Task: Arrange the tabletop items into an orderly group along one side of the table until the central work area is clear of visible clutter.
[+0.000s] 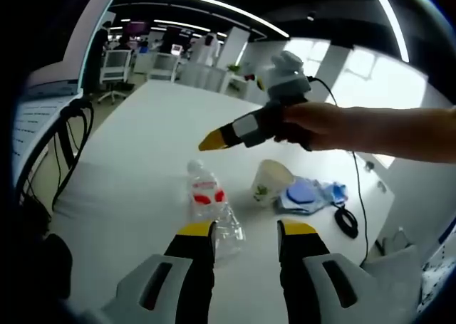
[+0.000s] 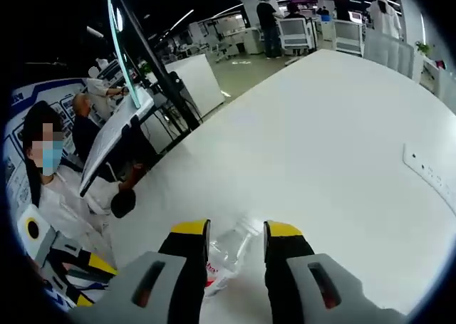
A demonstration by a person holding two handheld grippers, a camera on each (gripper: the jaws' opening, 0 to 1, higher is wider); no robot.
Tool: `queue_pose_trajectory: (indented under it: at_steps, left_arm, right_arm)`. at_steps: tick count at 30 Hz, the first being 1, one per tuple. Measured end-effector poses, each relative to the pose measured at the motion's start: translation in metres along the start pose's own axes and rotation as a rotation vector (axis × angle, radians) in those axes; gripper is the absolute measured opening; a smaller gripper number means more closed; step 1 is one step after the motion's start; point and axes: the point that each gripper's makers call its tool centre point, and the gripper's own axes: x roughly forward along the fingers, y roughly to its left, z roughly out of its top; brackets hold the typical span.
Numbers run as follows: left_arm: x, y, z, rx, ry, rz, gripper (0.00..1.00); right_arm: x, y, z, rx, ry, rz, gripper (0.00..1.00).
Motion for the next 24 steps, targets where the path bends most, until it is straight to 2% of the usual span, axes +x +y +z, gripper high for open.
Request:
queue_pose_trajectory:
  at_steps: [14,22,24]
  left_arm:
    - [0.004,0.003,-0.003,-0.021,-0.007,-0.005,0.31]
    - [0.006,0.003,-0.004,-0.029,-0.01,-0.012,0.3]
    - [0.006,0.003,-0.004,-0.028,-0.009,-0.013,0.3]
  right_arm:
    - [0.014,-0.012,-0.012,0.18,0.068,-0.041,0.34]
    - [0.023,-0.013,-0.021,0.217,0.111,-0.046,0.35]
    - [0.025,-0.014,-0.019,0.244,0.101,-0.045,0.34]
